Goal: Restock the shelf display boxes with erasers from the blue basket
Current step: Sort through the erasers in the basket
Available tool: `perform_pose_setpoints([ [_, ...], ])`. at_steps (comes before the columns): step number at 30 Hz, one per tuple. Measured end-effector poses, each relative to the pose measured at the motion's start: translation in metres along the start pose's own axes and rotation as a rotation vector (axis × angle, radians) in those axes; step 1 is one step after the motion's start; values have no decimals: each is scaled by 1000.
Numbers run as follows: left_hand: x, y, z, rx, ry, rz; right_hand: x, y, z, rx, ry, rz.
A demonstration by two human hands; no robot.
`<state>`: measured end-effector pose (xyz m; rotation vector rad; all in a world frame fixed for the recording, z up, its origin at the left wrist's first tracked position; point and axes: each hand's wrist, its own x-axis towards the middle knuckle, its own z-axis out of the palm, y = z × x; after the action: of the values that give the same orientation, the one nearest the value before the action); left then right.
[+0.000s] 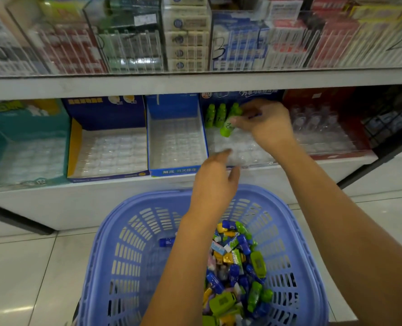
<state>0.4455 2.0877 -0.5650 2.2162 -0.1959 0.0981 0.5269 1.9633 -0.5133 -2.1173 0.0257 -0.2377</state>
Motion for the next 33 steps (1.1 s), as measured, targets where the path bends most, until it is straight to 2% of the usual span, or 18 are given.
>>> perform_pose_setpoints([
  [2, -4, 0, 5, 165, -131, 42, 16, 1, 12, -105, -45, -73],
  [4, -6, -1, 7, 251, -192, 61, 30, 4, 24, -226, -88, -122],
  [7, -2, -4, 4, 274, -227, 77, 42, 7, 34, -360, -168, -167],
  [10, 0, -6, 0, 263, -261, 87, 45, 10, 39, -373, -223, -192],
  [20, 1, -11, 0, 253, -284, 110, 45, 8, 44, -400, -272, -128],
  [23, -4, -9, -4, 111, -176, 95, 37, 1, 41, -436, -311, -121],
  [26, -11, -12, -6, -40, -72, 66, 16, -4, 33, -419, -197, -127],
  [28, -13, -25, -1, 19, -168, -10, -10, -5, 21, -319, -166, -108],
  [30, -14, -40, 7, 126, -349, -116, -38, -1, 7, -306, -344, -72],
  [33, -29, -67, 25, 244, -598, -216, -76, 15, 5, -431, -743, 45],
])
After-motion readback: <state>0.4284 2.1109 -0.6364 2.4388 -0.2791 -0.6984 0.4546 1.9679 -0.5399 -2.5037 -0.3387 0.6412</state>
